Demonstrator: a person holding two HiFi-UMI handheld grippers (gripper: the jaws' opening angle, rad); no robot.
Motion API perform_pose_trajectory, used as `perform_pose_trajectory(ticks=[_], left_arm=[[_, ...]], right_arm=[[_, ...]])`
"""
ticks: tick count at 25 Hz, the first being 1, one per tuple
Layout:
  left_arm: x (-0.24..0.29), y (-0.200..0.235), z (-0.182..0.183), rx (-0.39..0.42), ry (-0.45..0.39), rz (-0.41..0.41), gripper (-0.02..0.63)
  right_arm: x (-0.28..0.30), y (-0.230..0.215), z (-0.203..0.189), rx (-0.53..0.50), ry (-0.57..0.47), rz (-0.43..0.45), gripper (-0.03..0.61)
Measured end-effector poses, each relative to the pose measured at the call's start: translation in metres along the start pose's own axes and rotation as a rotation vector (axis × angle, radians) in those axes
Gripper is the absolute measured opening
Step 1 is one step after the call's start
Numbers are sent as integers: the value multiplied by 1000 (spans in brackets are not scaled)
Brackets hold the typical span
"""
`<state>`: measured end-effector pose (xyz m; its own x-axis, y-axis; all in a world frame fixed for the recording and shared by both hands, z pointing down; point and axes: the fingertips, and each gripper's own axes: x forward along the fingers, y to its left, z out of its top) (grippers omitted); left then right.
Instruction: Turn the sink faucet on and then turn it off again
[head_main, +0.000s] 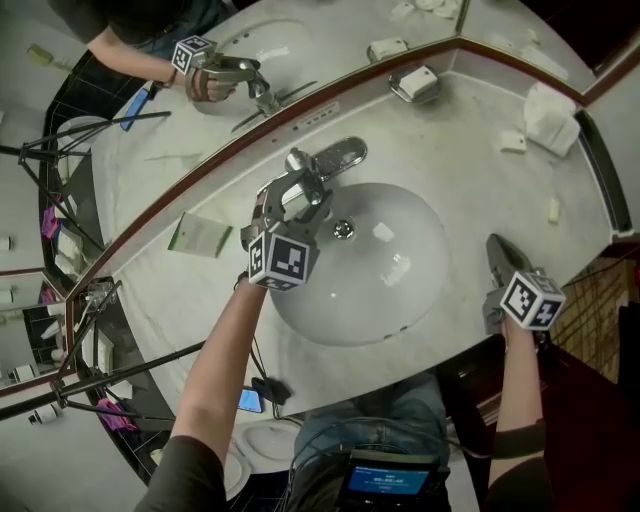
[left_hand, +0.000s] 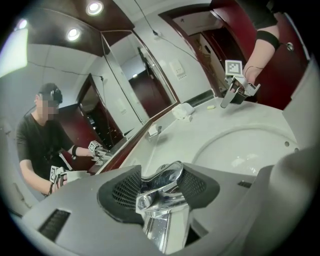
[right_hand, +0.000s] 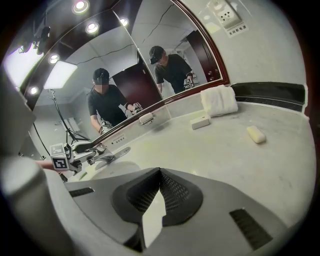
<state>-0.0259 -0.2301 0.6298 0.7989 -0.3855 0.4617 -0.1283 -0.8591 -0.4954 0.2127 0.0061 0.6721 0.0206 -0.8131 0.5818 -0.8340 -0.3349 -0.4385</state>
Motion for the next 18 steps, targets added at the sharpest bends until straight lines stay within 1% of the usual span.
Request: perform_pose_trajectory(ticks=[2, 5, 9, 13, 16, 18], left_arm=[[4, -1, 2, 38, 2, 1, 184], [8, 3, 4, 48, -3, 8, 160], [11, 6, 10, 94, -8, 13, 143], [10, 10, 19, 80, -6, 18, 127], [10, 11, 19, 74, -7, 17, 121], [12, 16, 15, 52, -12, 20, 103]], right_arm=[[0, -2, -1, 3, -1, -3, 23], [0, -6, -1, 3, 2, -9, 23], [4, -8, 3, 5, 0, -9, 23], [8, -7, 4, 8, -3, -4, 23], [10, -5, 6, 9, -4, -1, 23], [10, -5, 7, 2, -1, -3, 23]])
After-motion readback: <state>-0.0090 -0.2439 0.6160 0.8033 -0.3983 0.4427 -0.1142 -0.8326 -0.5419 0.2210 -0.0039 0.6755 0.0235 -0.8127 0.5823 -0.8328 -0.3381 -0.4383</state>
